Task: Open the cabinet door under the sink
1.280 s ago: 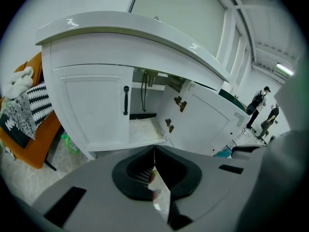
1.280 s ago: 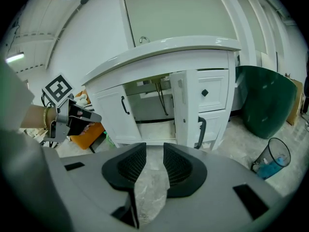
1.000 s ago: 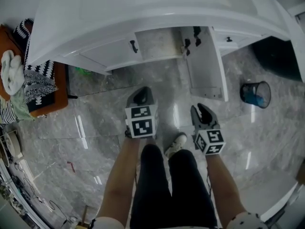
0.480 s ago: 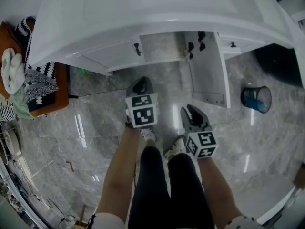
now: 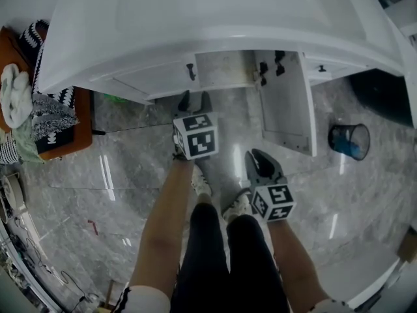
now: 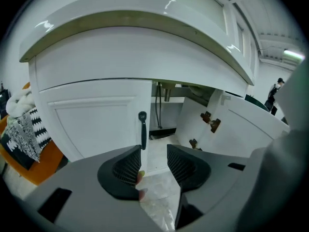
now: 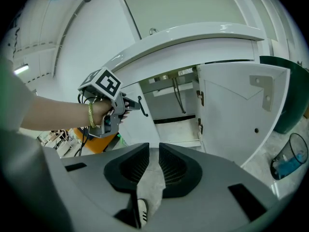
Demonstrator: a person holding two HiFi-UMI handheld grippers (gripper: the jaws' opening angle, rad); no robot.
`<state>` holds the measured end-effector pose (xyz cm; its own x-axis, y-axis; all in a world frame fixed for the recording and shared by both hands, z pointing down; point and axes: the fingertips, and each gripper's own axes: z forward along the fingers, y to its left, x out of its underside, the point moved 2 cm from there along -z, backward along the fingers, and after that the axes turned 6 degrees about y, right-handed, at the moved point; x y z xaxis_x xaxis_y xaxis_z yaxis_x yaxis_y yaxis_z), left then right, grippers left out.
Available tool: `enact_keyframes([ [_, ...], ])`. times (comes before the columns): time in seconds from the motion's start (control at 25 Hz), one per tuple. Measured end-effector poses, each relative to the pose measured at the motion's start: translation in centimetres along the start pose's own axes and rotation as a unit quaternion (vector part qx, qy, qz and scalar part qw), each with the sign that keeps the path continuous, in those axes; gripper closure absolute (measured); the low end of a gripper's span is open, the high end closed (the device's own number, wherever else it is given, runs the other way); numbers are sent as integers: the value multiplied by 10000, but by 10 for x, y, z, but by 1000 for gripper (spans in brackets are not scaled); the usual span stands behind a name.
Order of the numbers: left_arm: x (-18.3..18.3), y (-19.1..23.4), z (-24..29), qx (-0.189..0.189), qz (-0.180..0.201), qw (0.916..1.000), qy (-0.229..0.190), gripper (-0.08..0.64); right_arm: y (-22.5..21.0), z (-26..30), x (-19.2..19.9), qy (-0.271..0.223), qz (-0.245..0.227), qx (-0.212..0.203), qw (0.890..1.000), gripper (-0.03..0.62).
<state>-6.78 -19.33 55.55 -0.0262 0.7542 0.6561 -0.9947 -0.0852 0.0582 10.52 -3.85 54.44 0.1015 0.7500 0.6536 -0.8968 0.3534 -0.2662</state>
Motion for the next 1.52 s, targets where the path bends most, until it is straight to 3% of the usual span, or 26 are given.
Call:
enact_keyframes([
  [0.32,-14,15,21,-162,-289,9994,-26,357,6,8,2,127,94,-41,9999,520],
  [0.56,-22,16,31,-154,-249,9995,-110,361,4,13,-2,150,134,-18,9998,520],
  [1.0,-42,26,48,-548,-379,9976,-186,471,-4,20,-5,233,154,36,9996,520],
  [1.16,-43,23,50,-613,-250,9976,-182,511,-5,21,-4,250,146,49,9996,520],
  [1.52,-39,22,45,-448,-188,9984,-279,515,-9,16,-1,249,181,99,9995,520],
])
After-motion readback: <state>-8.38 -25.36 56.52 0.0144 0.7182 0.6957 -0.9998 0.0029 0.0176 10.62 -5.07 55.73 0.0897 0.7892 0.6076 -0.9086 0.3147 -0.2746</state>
